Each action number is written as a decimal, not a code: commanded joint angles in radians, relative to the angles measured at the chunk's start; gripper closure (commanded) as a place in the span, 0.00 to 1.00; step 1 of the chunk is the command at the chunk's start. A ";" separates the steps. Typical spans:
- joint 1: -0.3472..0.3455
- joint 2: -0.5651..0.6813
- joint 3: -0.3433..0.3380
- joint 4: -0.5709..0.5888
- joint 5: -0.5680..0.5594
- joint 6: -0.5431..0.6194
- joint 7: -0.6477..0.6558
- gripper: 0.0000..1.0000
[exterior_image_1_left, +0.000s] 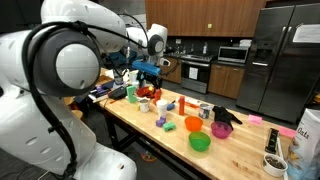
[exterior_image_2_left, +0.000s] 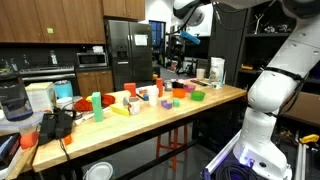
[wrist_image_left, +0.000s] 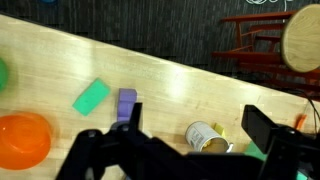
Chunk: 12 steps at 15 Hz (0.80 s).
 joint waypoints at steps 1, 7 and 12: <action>-0.018 0.001 0.015 0.002 0.005 -0.003 -0.005 0.00; -0.029 0.000 0.005 -0.022 0.008 -0.010 -0.004 0.00; -0.087 -0.045 -0.020 -0.132 0.015 0.012 0.033 0.00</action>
